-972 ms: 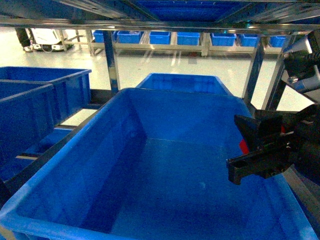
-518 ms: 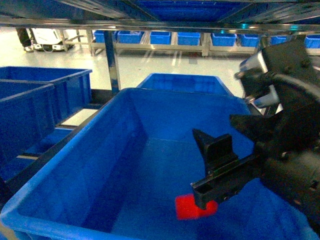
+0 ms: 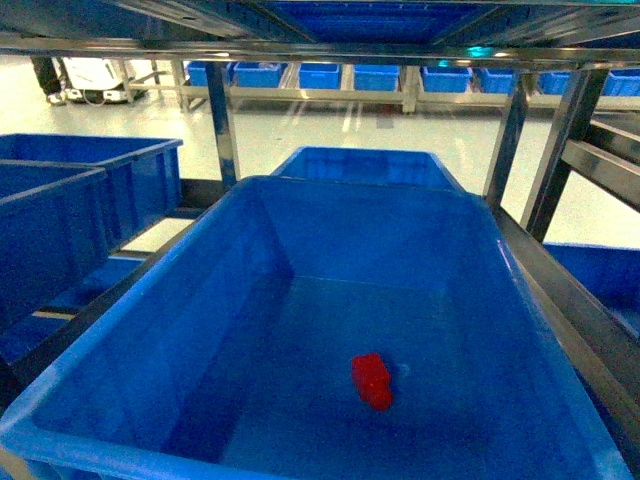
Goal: Pick red block from blue box to shelf
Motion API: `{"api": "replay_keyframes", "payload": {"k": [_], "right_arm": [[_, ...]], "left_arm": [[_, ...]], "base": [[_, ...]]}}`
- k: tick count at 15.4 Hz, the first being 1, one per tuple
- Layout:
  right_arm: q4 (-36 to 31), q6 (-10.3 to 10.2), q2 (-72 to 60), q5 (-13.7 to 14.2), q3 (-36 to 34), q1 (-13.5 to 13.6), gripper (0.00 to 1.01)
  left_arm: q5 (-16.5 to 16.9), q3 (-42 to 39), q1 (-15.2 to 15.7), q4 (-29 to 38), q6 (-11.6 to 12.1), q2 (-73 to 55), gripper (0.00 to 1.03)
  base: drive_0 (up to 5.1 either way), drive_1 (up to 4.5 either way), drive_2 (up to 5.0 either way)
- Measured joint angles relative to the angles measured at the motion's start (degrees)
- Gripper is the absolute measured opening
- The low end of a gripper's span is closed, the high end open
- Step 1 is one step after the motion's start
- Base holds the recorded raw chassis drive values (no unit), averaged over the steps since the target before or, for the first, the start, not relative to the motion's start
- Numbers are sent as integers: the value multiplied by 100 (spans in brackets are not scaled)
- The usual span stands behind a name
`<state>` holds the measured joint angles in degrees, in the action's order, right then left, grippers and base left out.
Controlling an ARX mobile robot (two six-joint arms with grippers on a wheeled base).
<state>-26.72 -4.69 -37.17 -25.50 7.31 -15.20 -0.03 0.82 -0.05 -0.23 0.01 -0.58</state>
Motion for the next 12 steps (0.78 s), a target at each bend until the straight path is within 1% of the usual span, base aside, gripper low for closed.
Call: {"api": "replay_keyframes", "payload": {"k": [1, 2, 3, 5, 6, 7, 8, 9, 10, 11, 12], "right_arm": [[664, -103, 765, -234, 0, -297, 98], [1165, -216, 1445, -326, 0, -468, 98], [1132, -271, 1731, -164, -22, -516, 98], [820, -356, 1797, 741, -157, -710, 98], [940, -363, 1821, 1134, -273, -745, 98], [857, -278, 1777, 1410, -369, -691, 98], [872, -181, 1788, 1537, -369, -581, 98], [984, -101, 1856, 1644, -374, -378, 98], [1172, -61, 1932, 1720, -382, -155, 98], [1283, -61, 1969, 1725, -393, 70, 98], [1394, -39, 2011, 1729, -417, 396, 98]], "left_arm": [[0, 0, 0, -2, 0, 0, 98], [0, 0, 0, 0, 0, 0, 98], [0, 0, 0, 0, 0, 0, 98], [0, 0, 0, 0, 0, 0, 98], [0, 0, 0, 0, 0, 0, 98], [2, 0, 0, 0, 0, 0, 98], [0, 0, 0, 0, 0, 0, 98], [0, 0, 0, 0, 0, 0, 98], [-2, 0, 0, 0, 0, 0, 98], [0, 0, 0, 0, 0, 0, 98], [0, 0, 0, 0, 0, 0, 98]], "base": [[0, 0, 0], [0, 0, 0], [0, 0, 0], [0, 0, 0], [0, 0, 0], [0, 0, 0], [0, 0, 0], [0, 0, 0], [0, 0, 0], [0, 0, 0], [0, 0, 0]]}}
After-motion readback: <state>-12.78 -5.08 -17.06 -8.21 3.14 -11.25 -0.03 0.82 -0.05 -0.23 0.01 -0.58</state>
